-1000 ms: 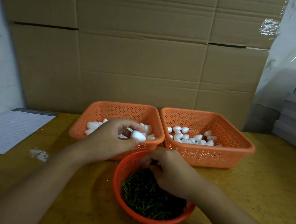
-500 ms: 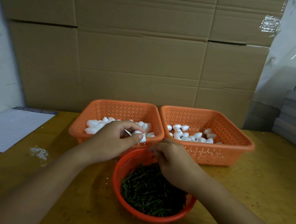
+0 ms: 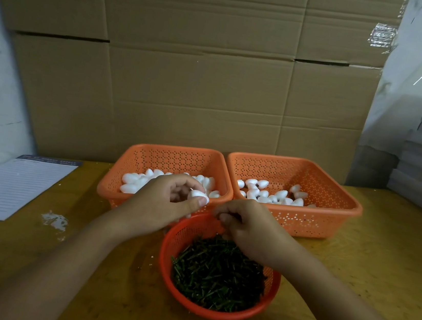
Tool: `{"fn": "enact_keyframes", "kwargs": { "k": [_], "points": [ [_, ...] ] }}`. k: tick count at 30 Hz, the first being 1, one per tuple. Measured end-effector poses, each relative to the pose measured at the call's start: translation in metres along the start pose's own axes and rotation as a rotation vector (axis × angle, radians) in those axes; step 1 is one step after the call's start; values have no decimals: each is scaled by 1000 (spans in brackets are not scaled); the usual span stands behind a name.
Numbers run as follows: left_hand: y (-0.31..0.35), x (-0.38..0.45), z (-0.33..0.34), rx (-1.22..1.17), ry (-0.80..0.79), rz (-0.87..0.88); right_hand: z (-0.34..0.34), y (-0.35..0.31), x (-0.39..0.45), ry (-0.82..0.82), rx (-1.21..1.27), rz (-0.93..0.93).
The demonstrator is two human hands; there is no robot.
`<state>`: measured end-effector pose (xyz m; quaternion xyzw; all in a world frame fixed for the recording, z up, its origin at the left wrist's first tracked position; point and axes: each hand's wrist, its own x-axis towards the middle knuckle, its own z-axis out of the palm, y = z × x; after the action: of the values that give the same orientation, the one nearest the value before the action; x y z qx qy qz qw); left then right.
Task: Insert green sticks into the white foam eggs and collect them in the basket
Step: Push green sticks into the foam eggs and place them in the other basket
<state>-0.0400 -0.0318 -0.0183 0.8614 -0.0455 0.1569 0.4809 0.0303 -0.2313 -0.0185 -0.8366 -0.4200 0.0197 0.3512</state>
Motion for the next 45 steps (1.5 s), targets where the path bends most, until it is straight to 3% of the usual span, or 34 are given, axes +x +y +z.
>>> {"fn": "enact_keyframes", "kwargs": {
  "k": [14,25,31,38,45],
  "points": [
    [3,-2,1,-31,13,22,-2,0,-4,-64,115,14],
    [11,-3,-1,-338,-117,-89,-3,3,-1,-64,290,44],
    [7,-3,-4,-363,-36,-103,-7,2,-1,2,255,-11],
    [5,-5,-7,-530,-81,-151,-10,-3,-3,24,636,152],
    [4,-4,-7,-538,-109,-189,-10,-1,-2,-14,779,196]
  ]
}}
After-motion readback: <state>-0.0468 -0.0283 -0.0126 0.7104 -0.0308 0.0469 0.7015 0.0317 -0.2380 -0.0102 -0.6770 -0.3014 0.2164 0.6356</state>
